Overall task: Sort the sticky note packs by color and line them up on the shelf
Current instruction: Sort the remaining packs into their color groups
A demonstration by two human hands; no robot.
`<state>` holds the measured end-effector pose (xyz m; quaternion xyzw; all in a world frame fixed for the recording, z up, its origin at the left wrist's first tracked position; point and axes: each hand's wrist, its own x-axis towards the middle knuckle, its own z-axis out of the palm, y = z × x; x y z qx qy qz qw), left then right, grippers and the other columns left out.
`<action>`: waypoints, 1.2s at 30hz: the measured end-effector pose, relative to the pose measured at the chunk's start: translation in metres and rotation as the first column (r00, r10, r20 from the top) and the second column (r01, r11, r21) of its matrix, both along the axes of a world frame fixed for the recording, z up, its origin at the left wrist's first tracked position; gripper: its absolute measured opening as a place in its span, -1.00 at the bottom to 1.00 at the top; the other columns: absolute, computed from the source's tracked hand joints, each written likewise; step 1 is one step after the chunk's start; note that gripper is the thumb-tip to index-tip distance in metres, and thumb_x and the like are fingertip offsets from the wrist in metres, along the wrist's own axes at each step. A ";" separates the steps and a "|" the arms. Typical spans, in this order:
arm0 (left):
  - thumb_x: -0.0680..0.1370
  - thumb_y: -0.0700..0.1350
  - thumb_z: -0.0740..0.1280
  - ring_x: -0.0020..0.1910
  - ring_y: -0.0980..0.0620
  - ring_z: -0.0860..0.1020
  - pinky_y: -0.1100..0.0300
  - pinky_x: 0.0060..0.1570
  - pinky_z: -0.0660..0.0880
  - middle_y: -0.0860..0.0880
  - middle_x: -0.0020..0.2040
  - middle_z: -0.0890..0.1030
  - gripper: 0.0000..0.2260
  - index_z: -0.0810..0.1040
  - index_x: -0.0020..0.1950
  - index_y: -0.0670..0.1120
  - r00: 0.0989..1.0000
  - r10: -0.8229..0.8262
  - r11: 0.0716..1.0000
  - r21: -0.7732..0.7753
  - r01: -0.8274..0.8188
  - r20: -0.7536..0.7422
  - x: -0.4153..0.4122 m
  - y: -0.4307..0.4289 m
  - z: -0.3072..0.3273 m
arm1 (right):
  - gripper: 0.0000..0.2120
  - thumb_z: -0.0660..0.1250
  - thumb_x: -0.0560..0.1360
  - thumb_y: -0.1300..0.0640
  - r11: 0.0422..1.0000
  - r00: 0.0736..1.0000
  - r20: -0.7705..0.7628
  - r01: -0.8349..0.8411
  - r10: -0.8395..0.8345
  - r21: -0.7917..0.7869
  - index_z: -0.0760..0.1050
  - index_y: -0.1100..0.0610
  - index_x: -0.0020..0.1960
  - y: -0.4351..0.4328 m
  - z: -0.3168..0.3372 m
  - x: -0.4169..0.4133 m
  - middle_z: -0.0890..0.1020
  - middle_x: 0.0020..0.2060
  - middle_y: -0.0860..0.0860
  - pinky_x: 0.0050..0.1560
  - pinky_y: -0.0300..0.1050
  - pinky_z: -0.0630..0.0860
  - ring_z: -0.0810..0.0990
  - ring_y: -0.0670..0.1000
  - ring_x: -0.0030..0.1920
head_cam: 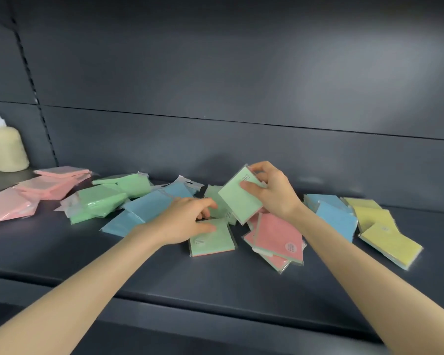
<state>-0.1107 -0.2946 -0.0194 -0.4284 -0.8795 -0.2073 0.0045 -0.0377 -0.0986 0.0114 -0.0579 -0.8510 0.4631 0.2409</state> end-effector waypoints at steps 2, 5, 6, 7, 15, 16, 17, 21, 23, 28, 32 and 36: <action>0.51 -0.01 0.37 0.00 0.09 0.50 0.23 0.00 0.40 0.08 0.05 0.55 -0.68 0.47 0.25 0.03 1.000 -0.022 0.996 0.089 0.023 -0.004 -0.002 -0.004 0.001 | -0.76 0.39 0.48 0.13 1.000 1.000 0.003 0.010 -0.010 0.001 0.39 0.04 0.07 -0.004 0.000 -0.007 0.64 -0.04 0.03 -0.30 -0.23 0.52 0.62 0.04 -0.09; 0.52 -0.08 0.37 -0.07 0.10 0.52 0.27 -0.05 0.44 0.07 -0.02 0.58 -0.80 0.55 0.14 -0.02 0.998 -0.030 0.971 0.235 0.044 -0.061 -0.010 -0.014 0.007 | -0.74 0.42 0.45 0.13 1.000 0.999 0.047 0.019 -0.019 0.003 0.38 0.05 0.05 -0.011 0.000 -0.017 0.63 0.00 0.08 -0.07 -0.07 0.55 0.63 0.08 -0.04; 0.52 -0.10 0.37 -0.09 0.11 0.53 0.30 -0.07 0.44 0.07 -0.06 0.59 -0.83 0.57 0.10 -0.04 0.997 -0.030 0.962 0.269 0.049 -0.073 -0.012 -0.017 0.009 | -0.74 0.43 0.45 0.13 1.000 0.996 0.083 0.010 -0.011 0.016 0.38 0.06 0.04 -0.014 0.000 -0.020 0.63 0.01 0.10 -0.05 -0.05 0.54 0.63 0.09 -0.04; 0.52 -0.12 0.37 -0.11 0.12 0.53 0.30 -0.08 0.44 0.07 -0.08 0.59 -0.86 0.58 0.06 -0.06 0.996 -0.031 0.955 0.293 0.055 -0.084 -0.014 -0.020 0.010 | -0.74 0.43 0.45 0.12 0.999 0.993 0.121 -0.004 -0.001 0.034 0.39 0.07 0.05 -0.018 0.000 -0.024 0.63 0.00 0.11 -0.05 -0.04 0.53 0.63 0.10 -0.04; 0.52 -0.13 0.36 -0.08 0.11 0.52 0.28 -0.02 0.44 0.05 -0.04 0.60 -0.85 0.59 0.07 -0.10 0.987 -0.101 0.963 0.235 0.129 -0.126 -0.029 -0.028 0.008 | -0.59 0.40 0.46 0.00 0.879 0.918 0.369 -0.052 -0.144 0.474 0.48 0.13 0.25 -0.034 -0.012 -0.035 0.58 0.13 0.01 0.04 -0.25 0.36 0.51 0.01 0.13; 0.52 -0.12 0.36 -0.06 0.10 0.52 0.22 0.02 0.44 0.04 -0.02 0.60 -0.84 0.58 0.09 -0.10 0.985 -0.110 0.966 0.217 0.138 -0.134 -0.031 -0.026 0.008 | -0.59 0.39 0.47 0.00 0.870 0.916 0.372 -0.055 -0.151 0.489 0.48 0.13 0.26 -0.034 -0.010 -0.032 0.57 0.16 0.02 0.10 -0.22 0.39 0.51 0.03 0.16; 0.53 -0.11 0.35 -0.04 0.09 0.51 0.18 0.05 0.44 0.04 0.00 0.59 -0.83 0.57 0.10 -0.09 0.982 -0.123 0.969 0.196 0.149 -0.141 -0.032 -0.024 0.010 | -0.60 0.38 0.47 0.01 0.867 0.918 0.364 -0.047 -0.159 0.497 0.48 0.13 0.26 -0.033 -0.007 -0.028 0.57 0.13 0.02 0.13 -0.19 0.40 0.50 0.04 0.15; 0.55 -0.03 0.30 0.15 0.05 0.47 0.15 0.15 0.37 0.07 0.14 0.51 -0.74 0.47 0.24 0.00 0.968 -0.174 0.981 0.048 0.186 -0.179 -0.031 -0.009 0.022 | -0.72 0.34 0.49 0.07 0.811 0.926 0.287 0.033 -0.245 0.584 0.51 0.17 0.16 -0.016 0.008 -0.003 0.57 -0.03 0.02 -0.04 -0.18 0.39 0.49 0.03 -0.02; 0.56 0.01 0.27 0.24 0.03 0.42 0.11 0.21 0.34 0.07 0.20 0.47 -0.70 0.42 0.29 0.03 0.955 -0.204 0.979 -0.025 0.204 -0.215 -0.025 0.006 0.032 | -0.69 0.32 0.51 0.07 0.788 0.916 0.272 0.072 -0.295 0.612 0.49 0.15 0.22 -0.002 0.016 0.015 0.56 0.07 0.03 0.03 -0.16 0.40 0.50 0.06 0.11; 0.56 0.06 0.26 0.25 -0.01 0.40 0.00 0.23 0.35 0.04 0.22 0.46 -0.66 0.39 0.31 0.03 0.924 -0.282 0.959 -0.043 0.280 -0.257 0.000 0.051 0.051 | -0.65 0.33 0.50 0.04 0.742 0.864 0.241 0.200 -0.441 0.640 0.47 0.11 0.26 0.038 0.032 0.066 0.52 0.20 0.08 0.16 -0.07 0.42 0.47 0.12 0.21; 0.56 -0.01 0.24 0.26 -0.02 0.38 0.03 0.23 0.33 0.02 0.25 0.44 -0.66 0.37 0.34 0.02 0.893 -0.353 0.934 -0.048 0.355 -0.279 0.031 0.096 0.060 | -0.65 0.32 0.51 0.04 0.706 0.828 0.218 0.269 -0.517 0.655 0.46 0.12 0.26 0.068 0.034 0.114 0.50 0.12 0.07 0.12 -0.10 0.41 0.46 0.10 0.19; 0.57 0.03 0.24 0.24 0.00 0.38 0.09 0.19 0.31 0.03 0.24 0.44 -0.66 0.36 0.34 0.02 0.862 -0.418 0.906 -0.058 0.420 -0.287 0.074 0.146 0.063 | -0.65 0.32 0.51 0.04 0.688 0.788 0.225 0.314 -0.573 0.655 0.45 0.11 0.27 0.107 0.032 0.168 0.43 0.04 0.02 0.04 -0.11 0.38 0.45 0.10 0.17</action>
